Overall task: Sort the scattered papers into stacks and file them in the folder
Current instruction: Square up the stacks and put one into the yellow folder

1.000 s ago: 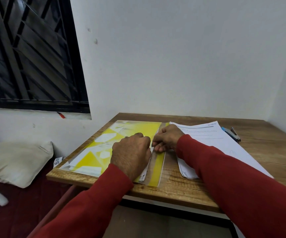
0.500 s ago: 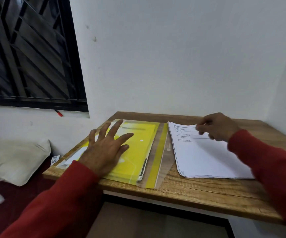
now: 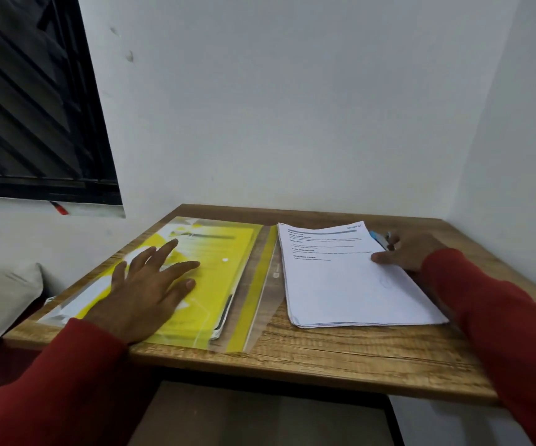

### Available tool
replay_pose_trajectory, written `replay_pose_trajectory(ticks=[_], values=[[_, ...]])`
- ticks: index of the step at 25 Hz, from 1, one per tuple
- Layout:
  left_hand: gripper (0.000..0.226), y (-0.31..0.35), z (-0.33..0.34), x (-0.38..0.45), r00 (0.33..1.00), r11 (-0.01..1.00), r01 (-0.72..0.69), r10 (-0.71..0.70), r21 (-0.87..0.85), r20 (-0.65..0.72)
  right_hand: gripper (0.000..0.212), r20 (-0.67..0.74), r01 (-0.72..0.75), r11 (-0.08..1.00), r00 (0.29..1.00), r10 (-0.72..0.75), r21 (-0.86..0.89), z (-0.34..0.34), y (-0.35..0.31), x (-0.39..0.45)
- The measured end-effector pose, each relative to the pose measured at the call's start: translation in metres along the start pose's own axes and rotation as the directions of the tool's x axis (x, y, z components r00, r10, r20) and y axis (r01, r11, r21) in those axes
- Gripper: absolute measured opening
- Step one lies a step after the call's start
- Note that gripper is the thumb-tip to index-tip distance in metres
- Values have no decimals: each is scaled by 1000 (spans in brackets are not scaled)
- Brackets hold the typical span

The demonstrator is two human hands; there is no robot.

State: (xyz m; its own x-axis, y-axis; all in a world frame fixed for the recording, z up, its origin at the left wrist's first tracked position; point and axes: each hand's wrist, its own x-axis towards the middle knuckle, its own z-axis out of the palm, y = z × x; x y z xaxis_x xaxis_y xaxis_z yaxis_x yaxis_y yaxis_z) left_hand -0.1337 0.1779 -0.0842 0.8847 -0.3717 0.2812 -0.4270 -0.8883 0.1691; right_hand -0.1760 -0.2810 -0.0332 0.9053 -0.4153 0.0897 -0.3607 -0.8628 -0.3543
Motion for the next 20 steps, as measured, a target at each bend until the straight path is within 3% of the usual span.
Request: replay_pose_trajectory(ticks=[5, 8, 9, 11, 13, 15, 17, 20], values=[[69, 7, -3, -2, 998, 996, -13, 19, 91, -58, 50, 20, -31, 999, 999, 31, 23, -1, 3, 1], [49, 22, -6, -1, 939, 949, -155, 228, 274, -258, 62, 44, -39, 998, 998, 37, 57, 0, 3, 0], [43, 34, -11, 6, 930, 956, -215, 262, 197, -259, 65, 47, -38, 997, 998, 35, 69, 0, 3, -1], [33, 67, -17, 28, 970, 961, -235, 222, -143, -100, 64, 41, -31, 995, 999, 27, 91, 1, 3, -3], [31, 95, -12, 60, 981, 931, -111, 159, -348, 112, 58, 36, -20, 992, 999, 16, 122, 3, 2, -6], [42, 117, -2, 89, 962, 904, 53, 67, -424, 263, 57, 34, -12, 990, 999, 8, 140, 6, 4, -7], [46, 132, 5, 110, 955, 889, 130, 6, -438, 297, 62, 28, -6, 988, 1000, 2, 151, 8, 6, -7], [25, 148, 12, 125, 971, 795, 166, -30, -584, 236, 74, 17, -1, 982, 1000, -2, 190, 9, 7, -7]])
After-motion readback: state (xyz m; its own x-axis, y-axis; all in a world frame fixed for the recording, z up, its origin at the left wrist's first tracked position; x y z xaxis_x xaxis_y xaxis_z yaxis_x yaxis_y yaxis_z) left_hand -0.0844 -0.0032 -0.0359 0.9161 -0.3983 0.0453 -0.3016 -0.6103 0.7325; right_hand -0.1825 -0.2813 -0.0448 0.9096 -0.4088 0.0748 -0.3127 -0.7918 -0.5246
